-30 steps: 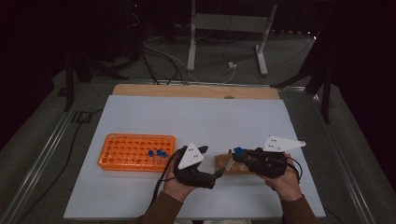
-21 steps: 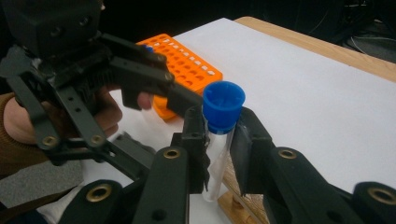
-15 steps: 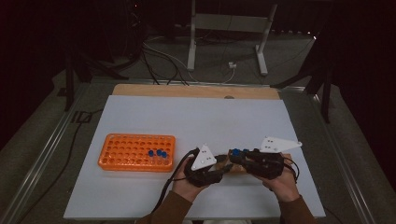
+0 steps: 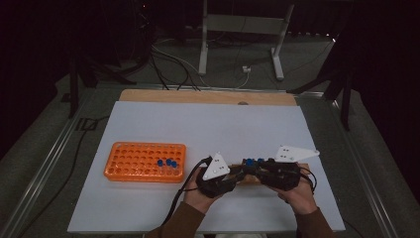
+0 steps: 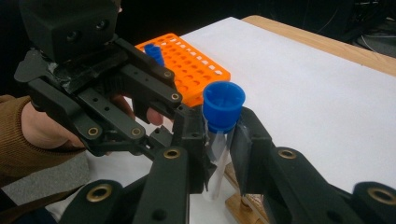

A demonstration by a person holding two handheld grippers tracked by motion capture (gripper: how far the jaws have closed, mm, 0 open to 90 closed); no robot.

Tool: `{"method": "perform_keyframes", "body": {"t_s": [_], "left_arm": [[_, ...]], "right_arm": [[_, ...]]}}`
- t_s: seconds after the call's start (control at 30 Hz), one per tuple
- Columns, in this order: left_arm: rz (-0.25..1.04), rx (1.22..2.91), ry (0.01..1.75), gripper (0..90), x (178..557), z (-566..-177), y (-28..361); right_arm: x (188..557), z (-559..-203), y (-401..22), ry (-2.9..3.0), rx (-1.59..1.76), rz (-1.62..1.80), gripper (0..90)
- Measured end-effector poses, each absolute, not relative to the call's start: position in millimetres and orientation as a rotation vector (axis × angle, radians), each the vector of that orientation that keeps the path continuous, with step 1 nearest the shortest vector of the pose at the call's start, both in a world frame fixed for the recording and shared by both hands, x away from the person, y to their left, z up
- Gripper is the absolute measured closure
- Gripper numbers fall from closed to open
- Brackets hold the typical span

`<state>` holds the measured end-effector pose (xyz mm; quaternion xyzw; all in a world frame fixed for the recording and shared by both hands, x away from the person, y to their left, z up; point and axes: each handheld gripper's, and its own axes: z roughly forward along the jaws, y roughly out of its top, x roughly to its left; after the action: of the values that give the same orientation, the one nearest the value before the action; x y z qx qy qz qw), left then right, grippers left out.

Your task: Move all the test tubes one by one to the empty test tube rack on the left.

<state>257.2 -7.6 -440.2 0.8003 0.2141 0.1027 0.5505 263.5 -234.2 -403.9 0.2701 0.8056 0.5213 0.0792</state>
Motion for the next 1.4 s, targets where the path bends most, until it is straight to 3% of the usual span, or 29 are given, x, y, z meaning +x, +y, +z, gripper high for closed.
{"method": "perform_keyframes", "body": {"t_s": [0.23, 0.33, 0.53, 0.77, 0.97, 1.4], "left_arm": [[0.252, 1.892, 0.501, 78.2, 256, -440, -7], [0.258, 1.894, 0.512, 78.2, 257, -440, -6], [0.276, 1.884, 0.542, 78.2, 260, -439, 0], [0.289, 1.865, 0.571, 78.2, 262, -437, 13], [0.299, 1.843, 0.597, 78.2, 262, -435, 26], [0.319, 1.814, 0.640, 78.2, 260, -434, 48]], "right_arm": [[264, -404, -235, 2.407, 0.802, 1.576, 73.8], [263, -402, -237, 2.395, 0.801, 1.592, 64.4], [264, -399, -242, 2.330, 0.849, 1.600, 36.7], [266, -398, -248, 2.257, 0.912, 1.579, 15.6], [270, -401, -253, 2.218, 0.961, 1.554, 4.2], [275, -406, -265, 2.168, 1.020, 1.510, 0.0]]}}
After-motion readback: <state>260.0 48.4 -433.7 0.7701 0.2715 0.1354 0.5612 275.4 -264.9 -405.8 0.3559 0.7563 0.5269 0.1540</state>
